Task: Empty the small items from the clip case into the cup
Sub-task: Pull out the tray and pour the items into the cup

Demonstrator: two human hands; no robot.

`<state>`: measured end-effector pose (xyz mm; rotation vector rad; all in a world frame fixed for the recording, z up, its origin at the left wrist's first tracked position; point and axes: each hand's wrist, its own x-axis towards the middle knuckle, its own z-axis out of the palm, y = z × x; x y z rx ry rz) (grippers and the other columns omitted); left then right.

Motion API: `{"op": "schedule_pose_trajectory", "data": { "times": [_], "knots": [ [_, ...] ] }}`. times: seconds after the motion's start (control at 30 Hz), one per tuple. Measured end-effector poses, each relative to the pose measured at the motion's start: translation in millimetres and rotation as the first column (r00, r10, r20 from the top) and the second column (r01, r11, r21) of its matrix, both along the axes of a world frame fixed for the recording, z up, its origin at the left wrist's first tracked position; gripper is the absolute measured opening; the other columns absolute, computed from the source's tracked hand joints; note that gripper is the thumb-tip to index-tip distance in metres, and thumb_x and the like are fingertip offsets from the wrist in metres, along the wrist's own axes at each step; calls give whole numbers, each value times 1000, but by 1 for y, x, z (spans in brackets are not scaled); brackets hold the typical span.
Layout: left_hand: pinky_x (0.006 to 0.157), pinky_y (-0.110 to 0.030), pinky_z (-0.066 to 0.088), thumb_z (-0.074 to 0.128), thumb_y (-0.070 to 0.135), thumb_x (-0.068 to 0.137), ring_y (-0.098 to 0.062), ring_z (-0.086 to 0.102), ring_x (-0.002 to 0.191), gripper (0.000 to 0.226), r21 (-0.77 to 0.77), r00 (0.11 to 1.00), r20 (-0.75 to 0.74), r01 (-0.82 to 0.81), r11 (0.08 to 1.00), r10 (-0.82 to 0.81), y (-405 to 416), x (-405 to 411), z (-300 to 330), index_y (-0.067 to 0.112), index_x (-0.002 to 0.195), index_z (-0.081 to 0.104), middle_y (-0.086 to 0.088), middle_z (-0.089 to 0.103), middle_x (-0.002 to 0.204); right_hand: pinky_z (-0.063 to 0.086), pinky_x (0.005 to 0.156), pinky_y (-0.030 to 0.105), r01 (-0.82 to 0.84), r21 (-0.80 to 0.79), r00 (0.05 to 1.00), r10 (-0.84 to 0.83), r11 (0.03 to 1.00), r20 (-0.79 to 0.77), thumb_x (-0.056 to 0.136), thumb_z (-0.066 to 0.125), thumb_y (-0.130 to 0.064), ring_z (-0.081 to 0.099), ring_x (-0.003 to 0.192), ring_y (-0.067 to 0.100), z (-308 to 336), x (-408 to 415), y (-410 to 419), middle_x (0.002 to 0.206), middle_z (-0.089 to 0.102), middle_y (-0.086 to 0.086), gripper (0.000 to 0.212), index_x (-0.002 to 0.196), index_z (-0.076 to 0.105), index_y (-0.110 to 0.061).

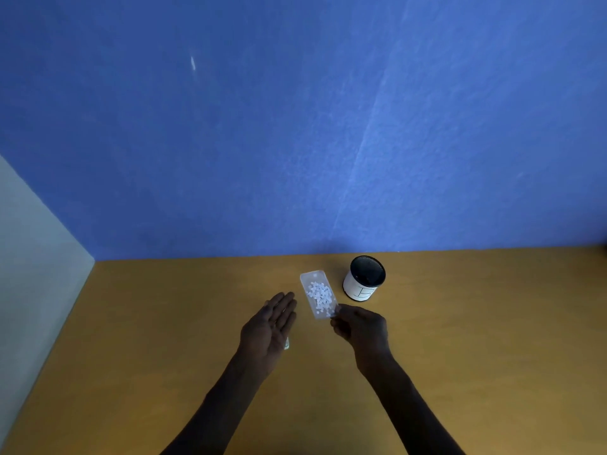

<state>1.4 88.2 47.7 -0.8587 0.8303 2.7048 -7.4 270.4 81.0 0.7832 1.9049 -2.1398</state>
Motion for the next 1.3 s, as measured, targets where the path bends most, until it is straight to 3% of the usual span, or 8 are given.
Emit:
{"op": "schedule_pose_trajectory", "data": {
  "times": [0.13, 0.4, 0.57, 0.67, 0.8, 0.97, 1.13, 1.3],
  "knots": [
    [106, -37, 36, 26, 21, 106, -28, 47, 130, 42, -9, 1000, -2, 4, 1000, -4, -1, -4, -4, -1, 138, 43, -15, 53, 137, 59, 53, 23, 81, 98, 997, -79, 992, -20, 82, 73, -1, 65, 63, 22, 9, -16, 36, 72, 71, 19, 8, 75, 75, -2],
    [106, -38, 38, 30, 21, 105, -27, 53, 124, 40, 13, 1000, -15, 12, 1000, -12, 0, -4, -12, -2, 133, 47, -16, 59, 132, 56, 49, 25, 114, 297, 991, -131, 948, 39, 78, 73, 3, 65, 56, 21, 19, -61, 90, 67, 69, 18, 9, 69, 71, 3],
    [103, -37, 40, 32, 21, 105, -26, 55, 121, 39, 39, 1000, -13, 5, 999, -4, -4, -2, -15, -1, 133, 48, -14, 61, 129, 51, 58, 29, 5, 402, 989, -63, 916, 132, 81, 69, 3, 62, 60, 22, 14, -92, 104, 65, 66, 15, 8, 77, 69, 9],
    [100, -37, 41, 33, 20, 105, -27, 54, 123, 38, 41, 1000, -4, -13, 999, 13, -9, -4, -19, 0, 132, 49, -14, 62, 128, 51, 48, 27, 5, 462, 983, -89, 887, 160, 80, 72, 0, 63, 53, 21, 9, -109, 108, 67, 70, 17, 7, 75, 70, 6],
    [95, -34, 43, 33, 22, 104, -25, 55, 120, 41, 48, 999, 15, -37, 998, 36, -17, -6, -22, -1, 136, 47, -15, 58, 134, 45, 43, 25, -36, 549, 985, -64, 835, 162, 74, 70, 3, 58, 40, 19, 7, -130, 106, 55, 67, 15, 13, 61, 69, 4],
    [91, -34, 46, 33, 20, 104, -25, 57, 118, 40, 60, 998, 30, -53, 997, 51, -17, -6, -23, -1, 135, 47, -14, 61, 131, 43, 50, 24, -178, 735, 979, 41, 655, 200, 70, 64, -4, 52, 38, 21, 10, -151, 97, 48, 63, 13, 16, 55, 68, 3],
    [97, -35, 41, 33, 19, 104, -26, 55, 121, 40, 58, 998, 35, -51, 997, 50, -18, -7, -22, -2, 137, 45, -16, 58, 135, 39, 43, 19, -282, 841, 959, 151, 461, 239, 67, 66, -11, 51, 37, 17, 12, -168, 84, 39, 54, 4, 24, 47, 53, -7],
    [94, -34, 44, 33, 19, 104, -24, 57, 120, 40, 54, 998, 33, -55, 997, 53, -22, -8, -23, -1, 136, 47, -15, 59, 135, 43, 48, 26, -318, 889, 935, 265, 328, 237, 72, 76, -15, 60, 53, 23, 10, -179, 79, 62, 68, 13, 22, 68, 59, 0]
  ]
}}
